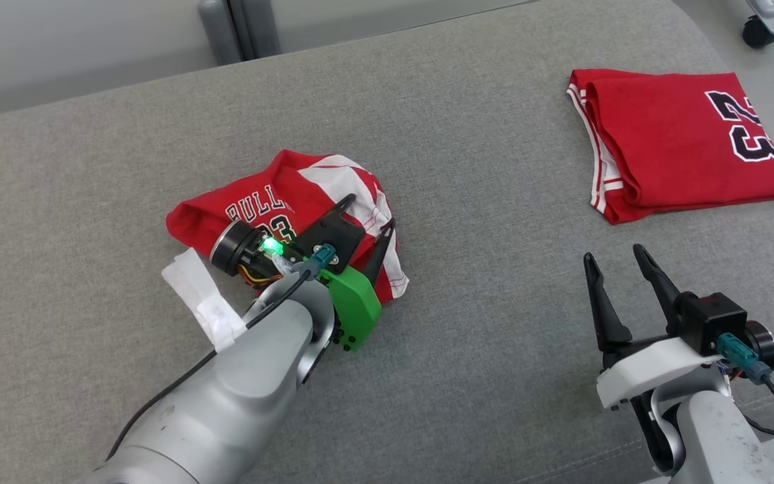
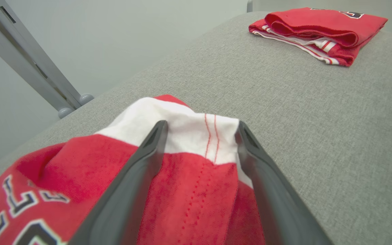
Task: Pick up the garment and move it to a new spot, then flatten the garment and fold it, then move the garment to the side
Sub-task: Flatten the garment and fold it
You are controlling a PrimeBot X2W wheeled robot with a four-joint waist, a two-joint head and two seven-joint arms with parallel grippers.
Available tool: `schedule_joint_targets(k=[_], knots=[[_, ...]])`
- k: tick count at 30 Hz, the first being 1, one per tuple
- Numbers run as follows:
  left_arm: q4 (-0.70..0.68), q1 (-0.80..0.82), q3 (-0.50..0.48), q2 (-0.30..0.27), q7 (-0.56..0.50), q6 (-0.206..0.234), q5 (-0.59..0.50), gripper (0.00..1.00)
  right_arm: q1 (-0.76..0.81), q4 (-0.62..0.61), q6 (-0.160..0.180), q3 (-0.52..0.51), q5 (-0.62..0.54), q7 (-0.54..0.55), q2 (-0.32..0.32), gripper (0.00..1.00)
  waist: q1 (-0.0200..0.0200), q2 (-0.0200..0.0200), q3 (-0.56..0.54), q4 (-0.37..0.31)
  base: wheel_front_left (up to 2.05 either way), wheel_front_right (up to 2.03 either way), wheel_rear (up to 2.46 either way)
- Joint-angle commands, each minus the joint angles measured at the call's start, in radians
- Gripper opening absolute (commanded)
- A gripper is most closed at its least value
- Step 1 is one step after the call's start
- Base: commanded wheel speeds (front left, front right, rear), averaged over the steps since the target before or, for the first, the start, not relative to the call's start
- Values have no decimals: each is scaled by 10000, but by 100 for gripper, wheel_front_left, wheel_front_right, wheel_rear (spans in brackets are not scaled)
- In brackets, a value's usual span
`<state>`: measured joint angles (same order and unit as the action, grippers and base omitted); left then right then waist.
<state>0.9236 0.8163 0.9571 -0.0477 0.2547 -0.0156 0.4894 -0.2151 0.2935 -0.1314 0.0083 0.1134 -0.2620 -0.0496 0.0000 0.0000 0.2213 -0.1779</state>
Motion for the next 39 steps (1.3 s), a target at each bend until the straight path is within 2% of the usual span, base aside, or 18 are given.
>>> schedule_joint_targets(k=[1, 2, 4, 5, 10, 14, 21, 27, 30, 35, 39], knots=[[201, 178, 88, -56, 29, 96, -73, 47, -65, -13, 17, 7, 42, -39, -25, 100, 0, 0, -41, 61, 0, 0, 0], [286, 185, 117, -53, 35, 94, -24, 40, -71, -6, 17, 24, 52, -39, -26, 100, 0, 0, -60, 79, 0, 0, 0], [428, 182, 124, -51, 57, 99, 145, 18, -79, 11, 17, 65, 76, -39, -26, 100, 0, 0, -105, 105, 0, 0, 0], [479, 191, 126, -51, 68, 124, 232, 0, -77, 16, 17, 85, 91, -39, -26, 100, 0, 0, -129, 120, 0, 0, 0], [435, 222, 113, -51, 111, 127, 511, 0, 21, 22, 17, 94, 84, -39, -26, 100, 0, 0, -242, 191, 0, 0, 0], [-200, 421, -56, -46, 117, 223, 384, 0, 154, 46, 17, 28, 19, -39, -26, 100, 0, 0, -383, 276, 0, 0, 0], [-2192, 745, -390, -45, 99, 211, -676, 0, 270, 179, 17, 84, 12, -39, -26, 100, 0, 0, -795, 279, 0, 0, 0], [-4238, 767, -700, -52, 101, -72, -1641, 0, 335, 182, 17, 60, 36, -39, -26, 100, 0, 0, -964, 240, 0, 0, 0], [-4956, 405, -946, -60, 87, -287, -1781, 0, 366, 157, 17, -26, 26, -39, -26, 100, 0, 0, -955, 270, 0, 0, 0], [-4790, -344, -1372, -414, 89, -551, -1863, 0, 393, 65, 17, -234, -1, -39, -25, 100, 0, 0, -811, 445, 0, 0, 0], [-3930, -1114, -1651, -925, 88, -682, -1650, 0, 381, 13, 17, -364, -4, -39, -26, 100, 0, 0, -700, 602, 0, 0, 0]])
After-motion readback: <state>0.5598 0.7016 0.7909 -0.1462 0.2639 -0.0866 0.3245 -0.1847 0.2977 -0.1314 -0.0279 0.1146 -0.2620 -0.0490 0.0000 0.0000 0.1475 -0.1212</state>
